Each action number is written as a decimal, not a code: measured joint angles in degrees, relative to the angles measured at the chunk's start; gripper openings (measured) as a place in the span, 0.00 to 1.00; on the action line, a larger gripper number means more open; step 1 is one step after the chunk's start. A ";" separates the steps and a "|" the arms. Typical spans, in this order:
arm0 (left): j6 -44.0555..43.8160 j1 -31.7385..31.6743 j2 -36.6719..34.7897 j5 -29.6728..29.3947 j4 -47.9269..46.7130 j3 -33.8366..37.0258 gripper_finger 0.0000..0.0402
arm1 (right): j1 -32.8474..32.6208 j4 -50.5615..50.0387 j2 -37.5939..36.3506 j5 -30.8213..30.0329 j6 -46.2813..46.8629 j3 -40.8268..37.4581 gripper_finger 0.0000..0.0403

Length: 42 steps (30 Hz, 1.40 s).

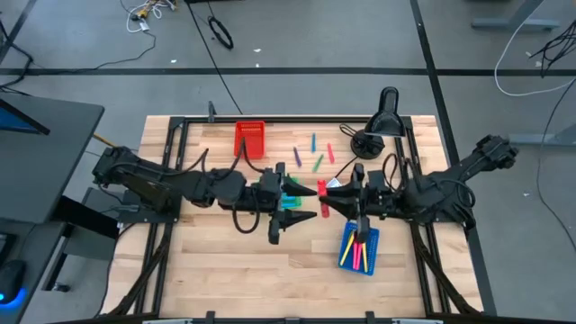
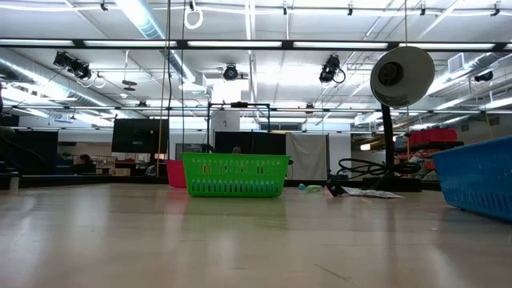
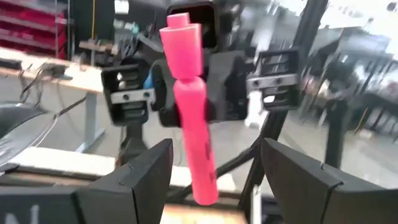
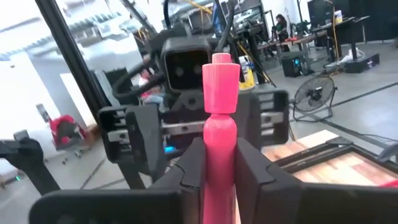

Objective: Pick & Place Markers
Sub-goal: Put the orange highlighter pen into the green bin

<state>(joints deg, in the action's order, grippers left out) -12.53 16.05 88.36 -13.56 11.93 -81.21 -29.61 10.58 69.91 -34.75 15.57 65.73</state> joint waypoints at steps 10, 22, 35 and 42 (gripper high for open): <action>2.88 -2.14 0.07 0.28 -9.66 -7.47 0.62 | 5.76 -15.17 7.46 2.66 -5.15 17.27 0.11; 3.14 -1.00 0.02 -4.37 -8.02 -7.72 0.62 | 7.45 -13.46 8.53 6.76 -7.42 21.41 0.11; 1.20 -1.18 0.02 -5.73 -6.52 -7.72 0.42 | 7.67 -13.34 9.62 7.38 -7.44 21.36 0.11; 1.23 -1.18 0.02 -5.68 -5.75 -7.72 0.17 | 7.67 -13.80 9.62 7.33 -7.49 21.36 0.11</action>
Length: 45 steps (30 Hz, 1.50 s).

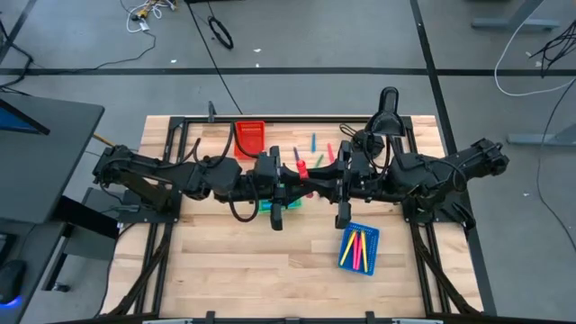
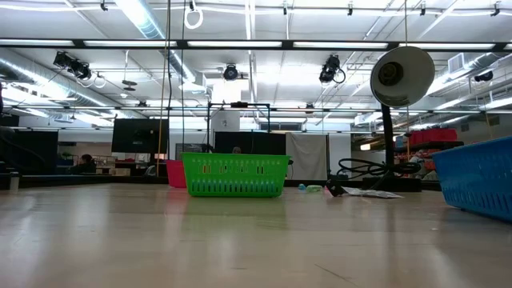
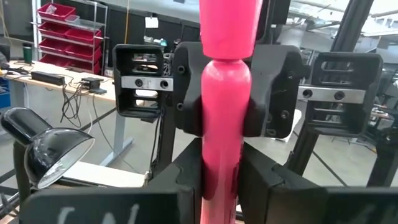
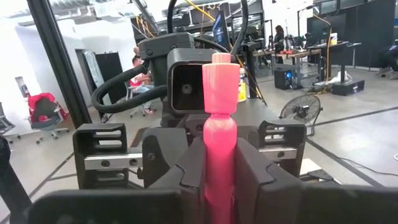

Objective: Pick & Place Markers
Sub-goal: Put the orange highlighter pen into the green bin

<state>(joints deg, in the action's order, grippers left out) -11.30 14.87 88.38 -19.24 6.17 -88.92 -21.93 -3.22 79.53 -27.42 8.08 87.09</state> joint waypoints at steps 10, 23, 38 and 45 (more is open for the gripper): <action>-0.12 -0.68 -0.57 5.04 -3.02 0.05 0.17 | -0.07 -2.69 -0.22 0.09 -0.04 -0.02 0.32; -3.67 -5.67 -5.57 15.29 -26.15 0.07 0.17 | -1.47 -5.33 -1.27 -0.13 3.70 0.00 0.36; 1.16 -17.24 -5.91 33.66 -51.80 0.04 0.17 | -2.29 -4.00 -1.29 -0.17 3.87 -0.01 0.33; 5.94 -22.78 -4.49 34.44 -63.76 0.02 0.17 | -2.29 -2.80 -1.31 -0.17 3.58 -0.02 0.33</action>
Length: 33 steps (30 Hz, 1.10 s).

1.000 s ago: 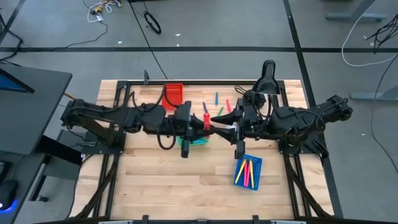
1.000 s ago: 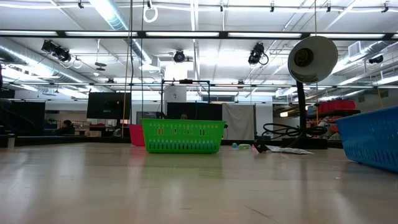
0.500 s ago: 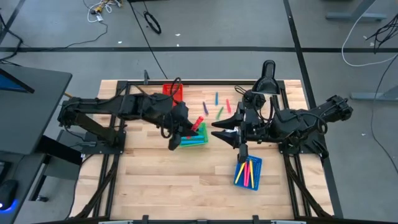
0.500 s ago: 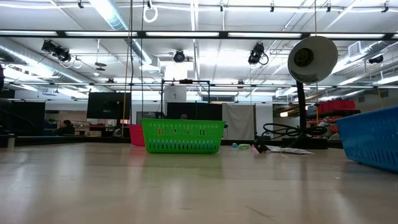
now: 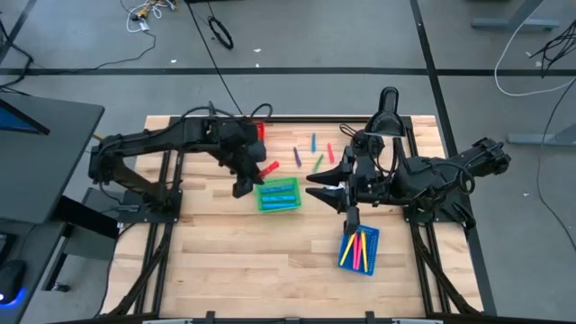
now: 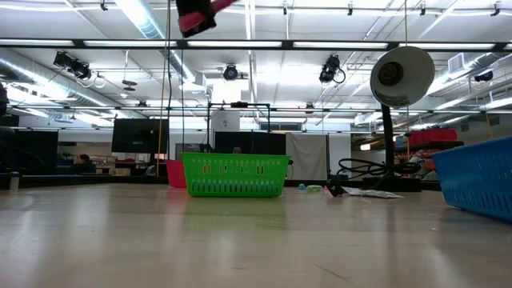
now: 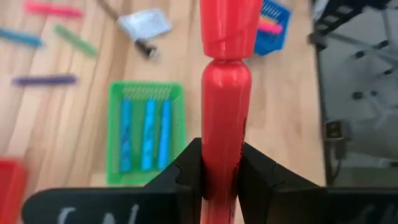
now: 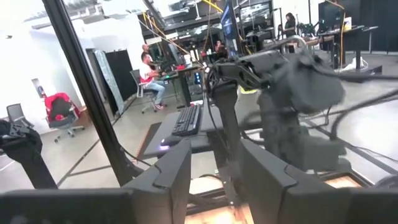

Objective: Pick & Place Markers
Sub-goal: Put the orange highlighter pen into the green bin

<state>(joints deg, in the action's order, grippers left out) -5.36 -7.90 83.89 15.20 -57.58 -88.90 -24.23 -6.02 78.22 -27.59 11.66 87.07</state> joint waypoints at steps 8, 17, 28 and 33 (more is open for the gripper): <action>3.55 -1.20 3.64 -4.52 -9.69 -0.02 0.17 | 0.01 1.90 0.00 0.00 -0.29 -0.02 0.33; 7.04 -0.58 8.99 -11.97 -21.28 -0.02 0.17 | 0.02 3.16 -0.02 0.00 -0.37 -0.02 0.33; 7.58 -0.39 12.42 -13.90 -23.39 -0.05 0.17 | 0.02 3.48 0.00 0.00 -0.39 -0.02 0.33; 9.05 -0.39 17.57 -13.93 -23.82 -4.17 0.17 | 0.02 3.43 0.00 0.02 -0.39 -0.02 0.33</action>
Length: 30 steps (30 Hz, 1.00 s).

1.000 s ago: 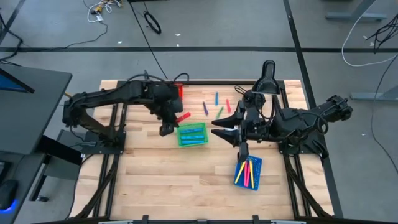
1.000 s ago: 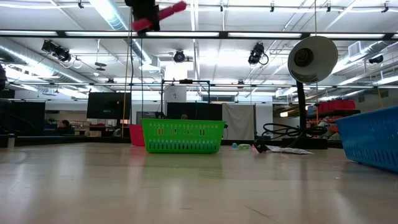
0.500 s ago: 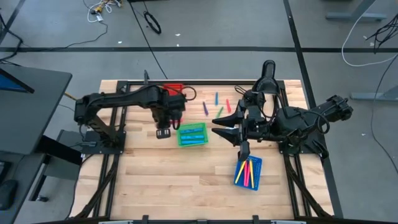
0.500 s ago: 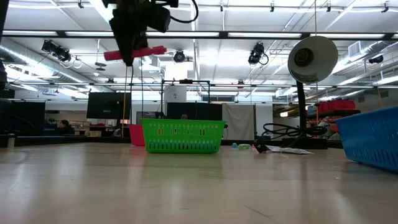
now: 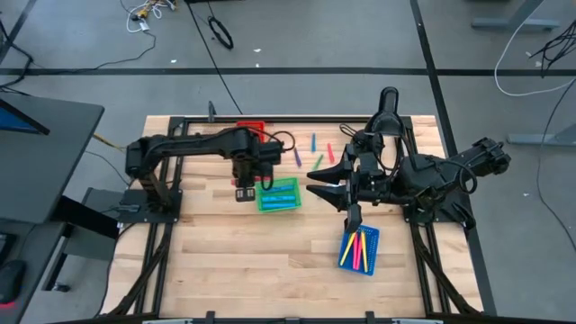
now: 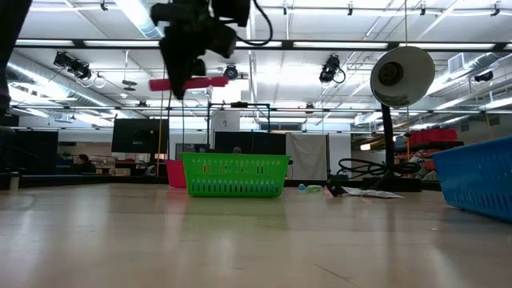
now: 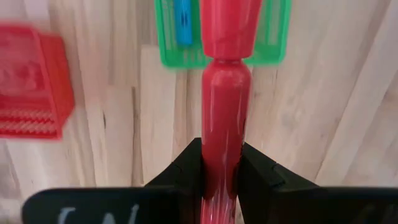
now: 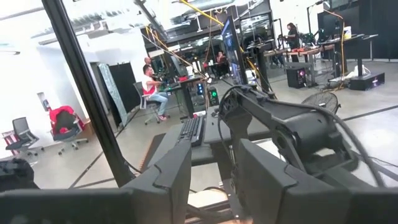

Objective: Pick & Place Markers
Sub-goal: Put the orange highlighter pen into the green bin

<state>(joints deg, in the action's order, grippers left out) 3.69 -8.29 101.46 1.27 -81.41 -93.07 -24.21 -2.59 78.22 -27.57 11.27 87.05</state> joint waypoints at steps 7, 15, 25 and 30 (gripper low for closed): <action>1.92 -0.55 8.00 -0.19 0.15 -11.41 0.17 | 0.00 -0.02 0.00 0.00 -0.59 0.00 0.33; 2.66 -0.86 14.90 0.76 -0.94 -19.03 0.17 | 0.00 0.01 0.00 0.04 -0.64 0.00 0.33; 0.98 -0.87 15.36 -0.58 3.23 -17.75 0.17 | 0.00 0.00 0.00 0.17 -1.27 0.00 0.33; -0.01 -0.87 15.86 -1.93 8.37 -13.07 0.17 | 0.00 -0.04 0.00 0.19 -1.41 0.00 0.33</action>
<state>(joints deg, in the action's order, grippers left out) 3.68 -9.17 117.32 -0.67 -73.04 -106.14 -24.21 -2.63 78.22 -27.39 9.85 87.05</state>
